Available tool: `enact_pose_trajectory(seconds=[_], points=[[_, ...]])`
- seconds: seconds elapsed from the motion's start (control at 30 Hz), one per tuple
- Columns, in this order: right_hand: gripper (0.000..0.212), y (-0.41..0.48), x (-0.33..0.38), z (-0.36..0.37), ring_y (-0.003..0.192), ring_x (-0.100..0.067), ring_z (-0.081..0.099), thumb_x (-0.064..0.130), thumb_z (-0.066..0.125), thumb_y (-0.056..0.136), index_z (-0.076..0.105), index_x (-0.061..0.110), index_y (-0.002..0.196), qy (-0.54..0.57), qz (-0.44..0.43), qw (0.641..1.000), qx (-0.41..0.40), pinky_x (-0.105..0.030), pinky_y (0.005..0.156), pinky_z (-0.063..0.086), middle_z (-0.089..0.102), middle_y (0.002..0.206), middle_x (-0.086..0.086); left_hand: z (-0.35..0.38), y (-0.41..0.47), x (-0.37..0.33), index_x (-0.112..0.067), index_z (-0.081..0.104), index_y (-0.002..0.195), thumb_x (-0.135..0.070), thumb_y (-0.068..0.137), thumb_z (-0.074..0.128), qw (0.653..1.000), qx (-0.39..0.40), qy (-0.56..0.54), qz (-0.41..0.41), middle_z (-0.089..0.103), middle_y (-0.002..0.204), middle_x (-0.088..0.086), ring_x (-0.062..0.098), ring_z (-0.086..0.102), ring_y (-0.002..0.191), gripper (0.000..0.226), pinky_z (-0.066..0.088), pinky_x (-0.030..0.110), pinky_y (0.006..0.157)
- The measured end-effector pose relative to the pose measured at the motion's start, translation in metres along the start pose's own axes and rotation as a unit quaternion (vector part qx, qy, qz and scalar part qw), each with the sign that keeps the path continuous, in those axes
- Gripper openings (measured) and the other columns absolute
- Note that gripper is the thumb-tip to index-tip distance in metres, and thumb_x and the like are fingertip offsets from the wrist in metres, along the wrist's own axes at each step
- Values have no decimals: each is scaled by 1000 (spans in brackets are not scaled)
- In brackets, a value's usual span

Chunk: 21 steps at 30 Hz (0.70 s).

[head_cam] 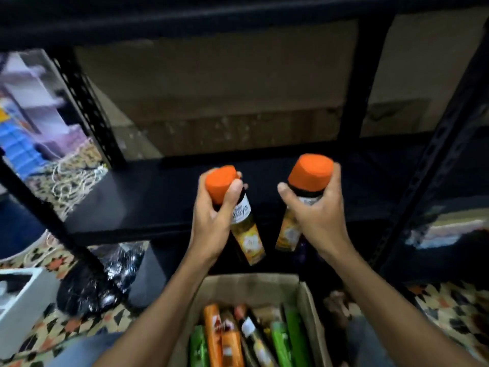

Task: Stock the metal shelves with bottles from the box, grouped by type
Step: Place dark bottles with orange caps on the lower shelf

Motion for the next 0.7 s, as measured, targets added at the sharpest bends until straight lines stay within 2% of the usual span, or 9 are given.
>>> enact_pose_trajectory(seconds=[0.07, 0.17, 0.2, 0.23, 0.3, 0.37, 0.43, 0.6, 0.7], points=[[54, 39, 31, 1, 79, 0, 61, 30, 85, 77, 48, 15, 113, 11, -42, 999, -32, -17, 75, 47, 59, 85, 18, 16, 36, -31, -17, 50, 127, -27, 97, 69, 999, 5, -11, 43, 67, 119, 19, 33, 73, 101, 37, 59, 38, 87], [54, 84, 53, 8, 81, 4, 61, 31, 83, 79, 45, 18, 115, 13, -66, 997, -31, -8, 70, 43, 59, 91, 14, 35, 78, -55, -27, 49, 128, -38, 93, 73, 995, 16, 37, 92, 67, 114, 8, 25, 73, 99, 44, 58, 48, 91], [55, 94, 52, 12, 83, 4, 61, 32, 83, 79, 44, 21, 115, 6, -66, 998, -24, -7, 70, 43, 60, 93, 12, 40, 87, -55, -28, 48, 128, -41, 92, 74, 993, 22, 57, 100, 66, 113, 3, 20, 71, 100, 46, 58, 46, 92], [55, 102, 49, 16, 84, 3, 62, 34, 83, 79, 43, 23, 116, -1, -63, 998, -18, -10, 71, 44, 60, 95, 10, 45, 95, -52, -28, 48, 128, -42, 92, 73, 992, 27, 72, 103, 66, 111, -1, 13, 69, 100, 47, 57, 40, 92], [56, 111, 37, 24, 90, -5, 63, 36, 83, 79, 41, 27, 116, -18, -57, 998, -6, -23, 79, 50, 61, 97, 10, 50, 106, -42, -28, 47, 127, -42, 92, 73, 991, 31, 94, 95, 64, 108, -6, 2, 65, 96, 46, 55, 28, 88], [59, 118, 21, 31, 95, -14, 65, 38, 82, 79, 40, 27, 119, -29, -50, 998, 1, -37, 85, 55, 62, 101, 8, 53, 116, -30, -30, 46, 125, -45, 92, 72, 990, 34, 105, 82, 63, 107, -8, 0, 64, 95, 44, 55, 27, 87], [62, 124, 7, 35, 100, -19, 64, 40, 82, 79, 39, 29, 122, -36, -40, 999, 5, -45, 89, 55, 62, 106, 6, 53, 124, -17, -31, 45, 125, -46, 92, 72, 991, 38, 110, 71, 63, 106, -7, 1, 65, 94, 46, 56, 28, 87], [57, 129, -25, 39, 101, -20, 63, 40, 80, 80, 37, 31, 117, -54, -17, 998, 9, -48, 89, 55, 60, 107, 4, 52, 129, 7, -30, 42, 130, -44, 93, 71, 991, 41, 114, 56, 59, 109, -10, -4, 62, 93, 49, 52, 18, 80], [56, 124, -36, 39, 96, -11, 64, 36, 81, 82, 38, 29, 117, -41, -17, 999, -1, -40, 86, 57, 60, 105, 6, 48, 129, 16, -36, 39, 132, -43, 92, 72, 992, 26, 105, 58, 59, 113, -11, -3, 63, 97, 52, 52, 16, 81]])
Point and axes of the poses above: each hand's wrist, its own y-axis towards the middle knuckle, its own z-axis out of the palm, x = y × z, the point moved 5 cm from there along y, towards the middle knuckle
